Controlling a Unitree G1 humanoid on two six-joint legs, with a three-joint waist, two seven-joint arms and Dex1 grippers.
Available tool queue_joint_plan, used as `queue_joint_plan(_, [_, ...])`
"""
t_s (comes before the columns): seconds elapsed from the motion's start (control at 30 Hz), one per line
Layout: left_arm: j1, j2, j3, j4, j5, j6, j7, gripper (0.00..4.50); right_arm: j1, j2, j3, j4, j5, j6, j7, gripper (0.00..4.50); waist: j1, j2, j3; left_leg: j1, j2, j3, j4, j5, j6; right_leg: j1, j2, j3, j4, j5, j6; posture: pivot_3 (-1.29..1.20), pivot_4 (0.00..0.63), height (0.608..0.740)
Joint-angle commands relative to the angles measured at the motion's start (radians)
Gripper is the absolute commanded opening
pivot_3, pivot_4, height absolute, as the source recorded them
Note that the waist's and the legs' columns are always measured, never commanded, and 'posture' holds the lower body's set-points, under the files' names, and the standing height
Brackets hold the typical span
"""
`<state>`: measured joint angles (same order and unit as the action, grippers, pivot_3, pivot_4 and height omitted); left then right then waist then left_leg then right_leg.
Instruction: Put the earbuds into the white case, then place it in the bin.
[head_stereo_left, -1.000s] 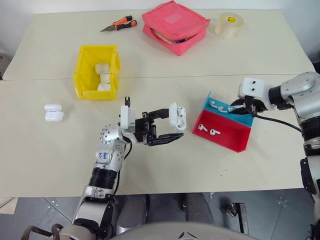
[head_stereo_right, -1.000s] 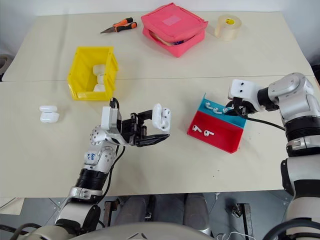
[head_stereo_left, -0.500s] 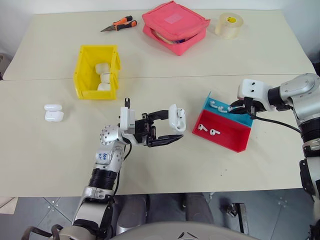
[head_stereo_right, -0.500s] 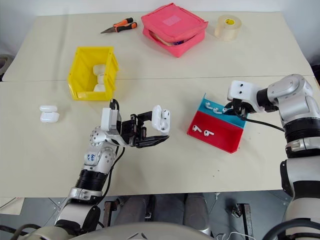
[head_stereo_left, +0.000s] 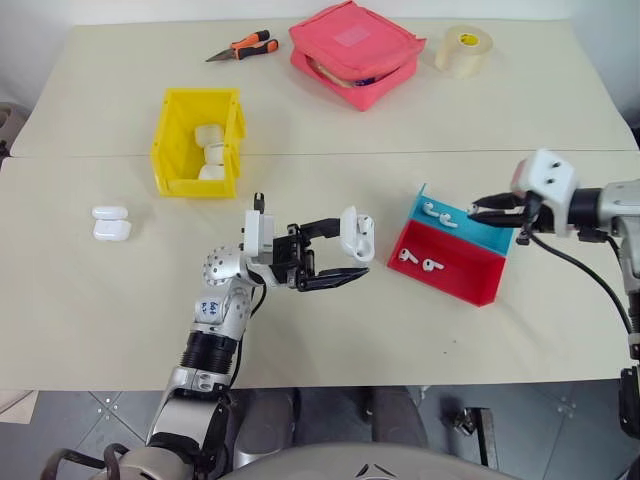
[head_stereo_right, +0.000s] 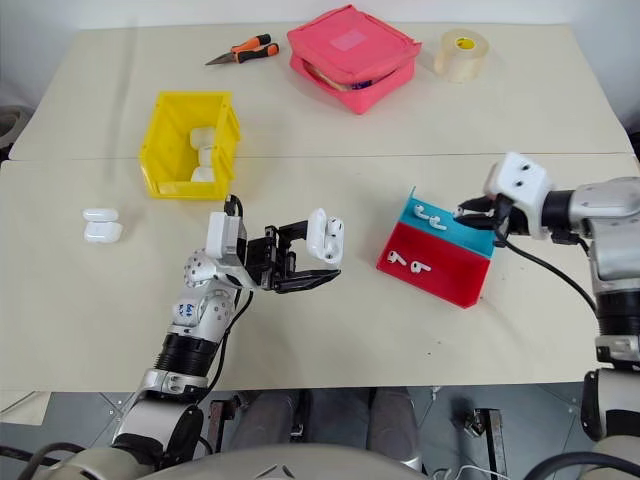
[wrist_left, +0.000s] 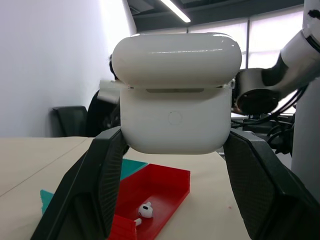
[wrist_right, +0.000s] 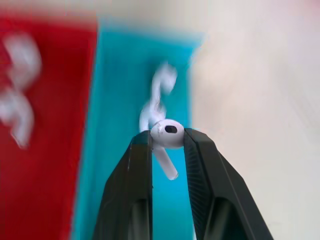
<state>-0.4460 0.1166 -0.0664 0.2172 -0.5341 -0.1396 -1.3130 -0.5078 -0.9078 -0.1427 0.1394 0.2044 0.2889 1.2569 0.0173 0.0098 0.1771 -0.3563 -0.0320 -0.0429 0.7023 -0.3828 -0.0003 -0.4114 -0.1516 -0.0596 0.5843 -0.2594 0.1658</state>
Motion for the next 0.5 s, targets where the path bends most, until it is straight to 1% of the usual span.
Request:
queue_joint_plan(0.03, [-0.019,-0.004,-0.002,0.000,-0.024,0.012,-0.023,2.70,0.078,0.035,-0.138,-0.202,0.182,0.150,-0.065,0.51,0.001,0.000,0.000,0.000,0.000,0.000,0.000,0.000,0.000,0.000,0.000,0.000,0.000,0.000,0.000,0.00,0.150,0.740])
queue_joint_plan(0.07, [-0.022,-0.002,-0.001,0.002,-0.026,0.017,-0.027,2.70,0.104,0.053,-0.162,-0.249,0.221,0.179,-0.086,0.51,0.004,0.000,0.000,0.000,0.000,0.000,0.000,0.000,0.000,0.000,0.000,0.000,0.000,0.000,0.000,0.00,0.150,0.740])
queue_joint_plan(0.17, [-0.039,-0.001,0.000,0.015,-0.024,0.028,-0.036,2.70,0.206,0.186,-0.235,-0.448,0.432,0.295,-0.195,0.51,0.007,0.000,0.000,0.000,0.001,-0.001,0.000,0.000,0.000,0.000,0.000,0.000,0.001,0.000,0.000,0.00,0.150,0.740])
queue_joint_plan(0.27, [-0.052,0.003,0.002,0.022,-0.021,0.038,-0.041,2.70,0.252,0.319,-0.257,-0.607,0.723,0.448,-0.369,0.51,0.006,0.000,0.000,0.000,0.000,-0.001,0.001,0.000,0.000,0.000,0.000,0.001,0.001,0.000,0.000,0.00,0.150,0.740])
queue_joint_plan(0.33, [-0.057,0.007,0.002,0.024,-0.017,0.045,-0.040,2.70,0.274,0.408,-0.254,-0.676,0.887,0.480,-0.490,0.51,0.006,0.000,0.000,0.000,0.000,-0.001,0.001,0.000,0.000,0.000,0.000,0.001,0.001,0.000,0.000,0.00,0.150,0.740])
queue_joint_plan(0.4, [-0.061,0.012,0.003,0.028,-0.009,0.048,-0.035,2.70,0.287,0.467,-0.235,-0.721,0.974,0.479,-0.590,0.51,0.006,0.000,0.000,0.001,0.001,-0.002,0.001,0.000,0.000,0.000,0.000,0.000,0.001,0.000,0.000,0.00,0.150,0.740])
queue_joint_plan(0.5, [-0.067,0.015,0.001,0.035,0.005,0.045,-0.022,2.70,0.319,0.522,-0.180,-0.770,1.018,0.465,-0.670,0.51,0.007,0.000,0.000,0.001,-0.001,-0.002,0.001,0.000,0.000,0.000,0.000,0.001,0.001,0.000,0.000,0.00,0.150,0.740])
